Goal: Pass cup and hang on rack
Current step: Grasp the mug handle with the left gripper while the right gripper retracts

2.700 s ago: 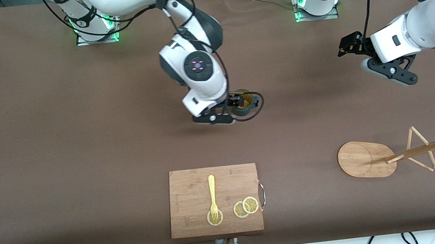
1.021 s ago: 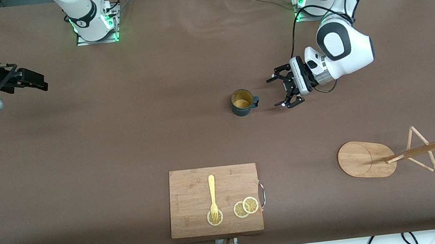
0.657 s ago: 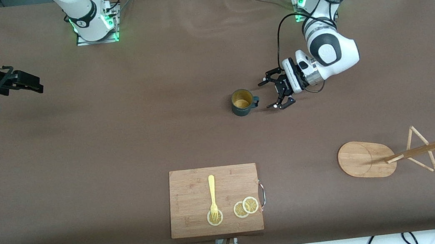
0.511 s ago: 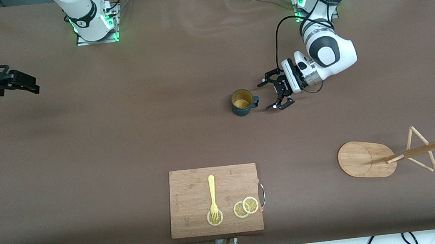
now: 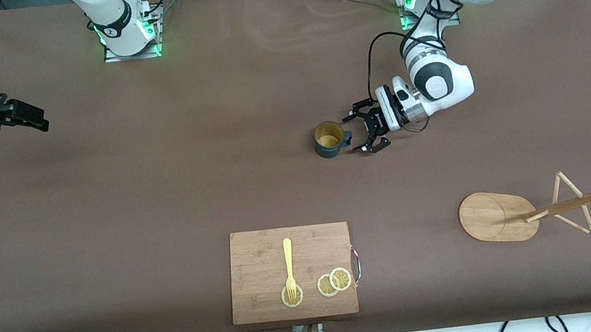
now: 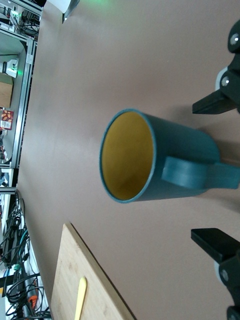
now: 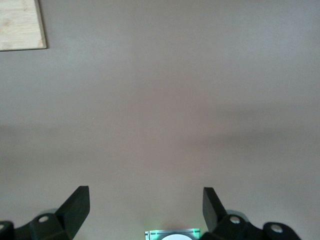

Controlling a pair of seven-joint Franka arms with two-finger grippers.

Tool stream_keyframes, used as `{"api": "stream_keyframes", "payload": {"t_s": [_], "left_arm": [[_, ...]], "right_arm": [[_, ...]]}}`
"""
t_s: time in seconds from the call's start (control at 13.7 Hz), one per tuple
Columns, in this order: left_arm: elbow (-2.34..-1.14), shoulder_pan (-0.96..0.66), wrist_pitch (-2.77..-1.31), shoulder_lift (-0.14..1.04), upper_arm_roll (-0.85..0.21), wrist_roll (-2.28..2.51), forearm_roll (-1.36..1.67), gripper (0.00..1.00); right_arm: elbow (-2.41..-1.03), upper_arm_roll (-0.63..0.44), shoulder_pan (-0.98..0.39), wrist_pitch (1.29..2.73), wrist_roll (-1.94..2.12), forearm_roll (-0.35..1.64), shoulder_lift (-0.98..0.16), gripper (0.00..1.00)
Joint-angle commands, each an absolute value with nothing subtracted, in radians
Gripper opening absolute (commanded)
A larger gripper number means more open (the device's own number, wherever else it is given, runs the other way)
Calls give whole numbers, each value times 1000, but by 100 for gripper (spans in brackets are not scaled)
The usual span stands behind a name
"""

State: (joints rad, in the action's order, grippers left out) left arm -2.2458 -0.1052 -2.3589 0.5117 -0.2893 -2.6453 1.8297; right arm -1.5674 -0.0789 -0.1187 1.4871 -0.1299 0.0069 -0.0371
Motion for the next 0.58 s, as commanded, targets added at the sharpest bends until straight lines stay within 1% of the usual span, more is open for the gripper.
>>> {"api": "stream_keyframes", "payload": {"t_s": [0.0,0.07,0.15,0.22,0.36,0.51], "left_arm": [[-2198,-112,-2332,549,-288,-2686,1847,75],[-2198,-109,-2309,558,-287,-2686,1847,46],[-2198,-104,-2290,564,-287,-2686,1845,27],[-2198,-101,-2287,565,-287,-2688,1845,10],[-2200,-94,-2278,565,-287,-2688,1845,0],[-2203,-81,-2244,563,-287,-2686,1845,0]], "right_arm": [[-1540,-75,-91,1486,-117,2,-57,100],[-1540,-75,-89,1491,-117,5,-57,100],[-1540,-75,-89,1493,-117,6,-57,100],[-1540,-75,-90,1494,-117,5,-57,100],[-1540,-75,-91,1506,-117,2,-57,100],[-1540,-75,-91,1506,-117,-2,-57,100]]}}
